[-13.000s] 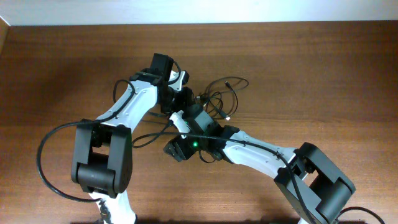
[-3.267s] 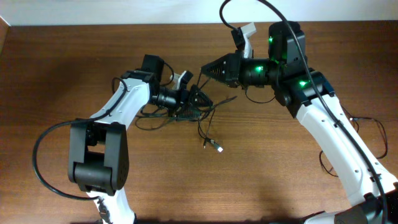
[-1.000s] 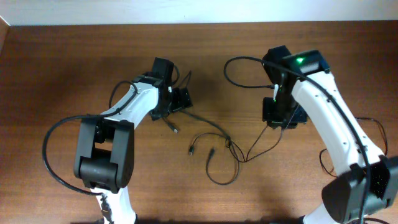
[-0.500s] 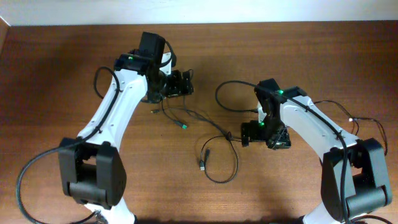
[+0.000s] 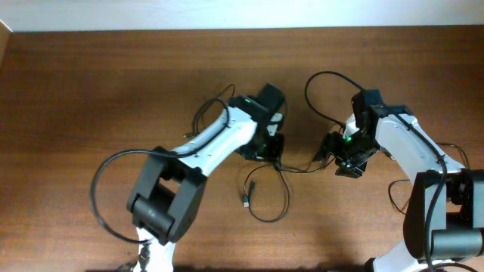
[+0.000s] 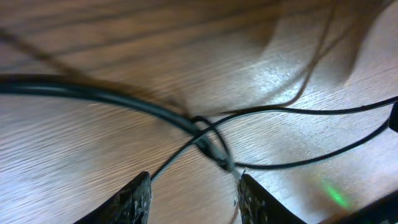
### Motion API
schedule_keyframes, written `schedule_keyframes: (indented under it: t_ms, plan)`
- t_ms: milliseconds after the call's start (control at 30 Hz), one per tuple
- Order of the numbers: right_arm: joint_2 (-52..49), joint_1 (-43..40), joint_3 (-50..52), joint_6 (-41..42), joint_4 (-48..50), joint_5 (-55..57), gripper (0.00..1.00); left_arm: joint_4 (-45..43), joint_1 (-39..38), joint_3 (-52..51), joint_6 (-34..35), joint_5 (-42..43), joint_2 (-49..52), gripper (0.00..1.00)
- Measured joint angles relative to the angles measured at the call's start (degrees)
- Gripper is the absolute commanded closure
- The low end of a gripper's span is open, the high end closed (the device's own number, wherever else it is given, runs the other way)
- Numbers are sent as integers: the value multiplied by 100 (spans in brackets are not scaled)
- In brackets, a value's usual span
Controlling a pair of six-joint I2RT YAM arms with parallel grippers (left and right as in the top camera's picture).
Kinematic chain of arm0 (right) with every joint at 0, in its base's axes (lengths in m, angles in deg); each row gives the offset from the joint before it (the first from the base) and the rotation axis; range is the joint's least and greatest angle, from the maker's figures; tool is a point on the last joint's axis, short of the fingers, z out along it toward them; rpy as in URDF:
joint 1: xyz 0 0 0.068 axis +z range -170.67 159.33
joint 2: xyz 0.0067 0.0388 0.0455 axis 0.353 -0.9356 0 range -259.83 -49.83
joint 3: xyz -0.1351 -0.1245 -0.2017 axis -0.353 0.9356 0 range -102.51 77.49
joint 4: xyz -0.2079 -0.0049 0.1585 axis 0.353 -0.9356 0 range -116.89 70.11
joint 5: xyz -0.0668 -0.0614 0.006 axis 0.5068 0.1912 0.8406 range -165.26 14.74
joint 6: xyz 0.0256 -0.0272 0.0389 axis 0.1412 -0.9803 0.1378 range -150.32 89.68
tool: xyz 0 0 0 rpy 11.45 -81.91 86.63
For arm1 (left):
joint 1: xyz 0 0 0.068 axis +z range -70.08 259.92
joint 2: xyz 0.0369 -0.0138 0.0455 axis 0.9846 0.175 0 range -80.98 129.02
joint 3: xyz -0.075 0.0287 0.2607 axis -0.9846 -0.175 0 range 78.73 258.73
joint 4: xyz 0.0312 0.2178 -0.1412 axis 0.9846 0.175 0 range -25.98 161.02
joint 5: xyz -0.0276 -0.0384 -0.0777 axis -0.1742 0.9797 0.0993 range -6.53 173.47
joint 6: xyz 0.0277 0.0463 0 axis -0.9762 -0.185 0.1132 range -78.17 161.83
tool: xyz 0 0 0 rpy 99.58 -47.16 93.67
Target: Untangle cables
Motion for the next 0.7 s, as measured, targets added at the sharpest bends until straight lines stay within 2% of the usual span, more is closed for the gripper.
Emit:
schedule_keyframes:
  t_ms: [33, 133, 200, 533, 567, 667, 700]
  plan:
    - [0, 0, 68, 63, 11, 0, 1, -85, -136, -15, 44, 0, 81, 56]
    - [0, 0, 107, 96, 26, 0, 2, -457, -330, -42, 203, 0, 120, 62]
    - [0, 0, 107, 101, 28, 0, 1, -586, -363, -42, 273, 2, 160, 74]
    - [0, 0, 107, 103, 31, 0, 1, -610, -369, -42, 369, -24, 393, 76]
    - [0, 0, 107, 101, 31, 0, 1, -610, -369, -42, 367, -24, 393, 81]
    - [0, 0, 107, 103, 31, 0, 1, -623, -369, -42, 387, -26, 393, 88]
    - [0, 0, 107, 101, 31, 0, 1, -627, -369, -42, 387, -26, 393, 94]
